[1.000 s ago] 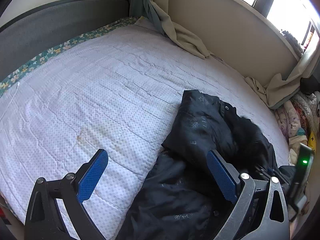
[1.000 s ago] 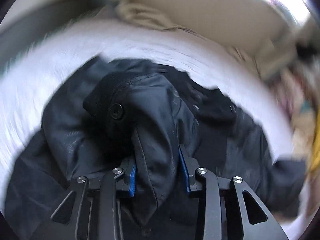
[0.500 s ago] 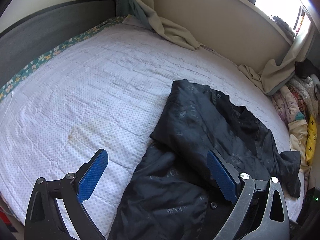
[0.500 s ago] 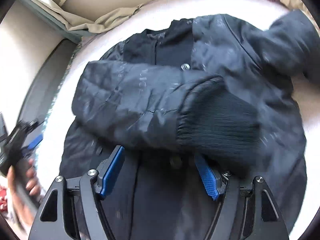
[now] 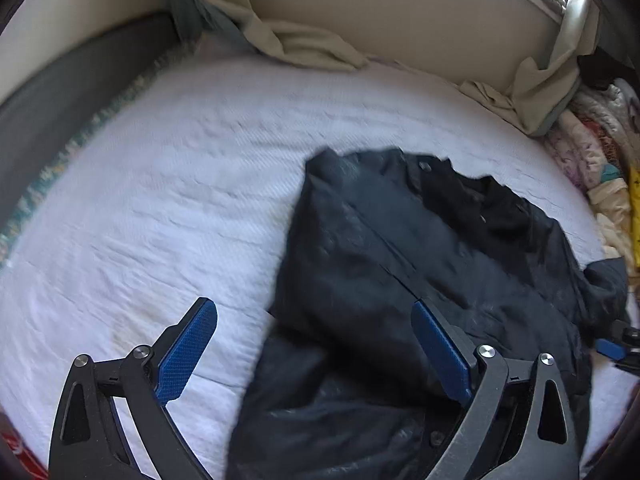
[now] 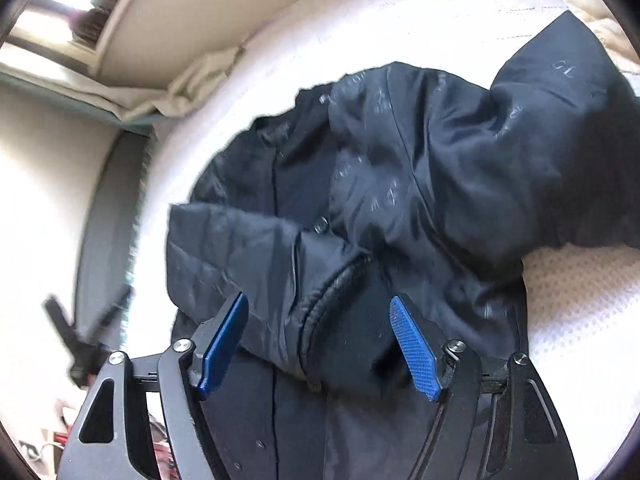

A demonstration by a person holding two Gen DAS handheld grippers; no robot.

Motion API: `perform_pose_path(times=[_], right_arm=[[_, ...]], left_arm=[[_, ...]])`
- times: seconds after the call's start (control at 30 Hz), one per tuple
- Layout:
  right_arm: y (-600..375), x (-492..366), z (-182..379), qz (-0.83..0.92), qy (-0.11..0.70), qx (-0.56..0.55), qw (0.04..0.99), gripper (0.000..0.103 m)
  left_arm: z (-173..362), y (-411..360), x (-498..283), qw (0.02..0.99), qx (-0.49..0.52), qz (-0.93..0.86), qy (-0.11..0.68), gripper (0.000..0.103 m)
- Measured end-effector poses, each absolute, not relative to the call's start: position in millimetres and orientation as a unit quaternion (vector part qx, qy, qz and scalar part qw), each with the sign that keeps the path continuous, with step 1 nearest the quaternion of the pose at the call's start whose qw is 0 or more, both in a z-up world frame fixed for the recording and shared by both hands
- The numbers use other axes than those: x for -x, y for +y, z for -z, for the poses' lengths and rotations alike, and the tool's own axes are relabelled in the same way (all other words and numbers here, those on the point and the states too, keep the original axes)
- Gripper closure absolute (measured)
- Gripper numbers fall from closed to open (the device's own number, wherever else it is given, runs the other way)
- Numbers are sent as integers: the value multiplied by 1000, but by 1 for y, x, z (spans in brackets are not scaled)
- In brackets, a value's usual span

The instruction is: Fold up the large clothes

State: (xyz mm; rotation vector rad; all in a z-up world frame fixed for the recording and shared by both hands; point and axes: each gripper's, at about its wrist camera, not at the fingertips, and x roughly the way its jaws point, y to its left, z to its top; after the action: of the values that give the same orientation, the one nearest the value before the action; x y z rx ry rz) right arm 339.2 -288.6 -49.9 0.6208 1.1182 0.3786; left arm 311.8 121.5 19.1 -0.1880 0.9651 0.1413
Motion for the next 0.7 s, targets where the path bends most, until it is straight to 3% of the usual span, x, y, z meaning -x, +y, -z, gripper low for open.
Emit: perform_pose_path(times=[0.2,0.4,0.5,0.57,0.6,0.7], right_arm=[[-299,-346,102,-163,579,-347,719,29],[-282,-347,125,-172,587,-354,708,30],[-279,-349,121,-183,575,-349,717,52],[-272,-352,117,-183,572,-328,729,81],[-269,-354,114,-183,571,-313,736,87],[-256,-360,99,-176,562,-259,765,91]], left_arm=[[-22,129,-317,882,100,-92,452,5],[-19,130,-323,880,102,-95,454,5],[-16,129,-324,879,94,-98,458,5],[-15,129,-325,879,92,-99,458,5],[-14,129,-325,879,90,-101,458,5],[-12,128,-328,880,78,-109,455,5]])
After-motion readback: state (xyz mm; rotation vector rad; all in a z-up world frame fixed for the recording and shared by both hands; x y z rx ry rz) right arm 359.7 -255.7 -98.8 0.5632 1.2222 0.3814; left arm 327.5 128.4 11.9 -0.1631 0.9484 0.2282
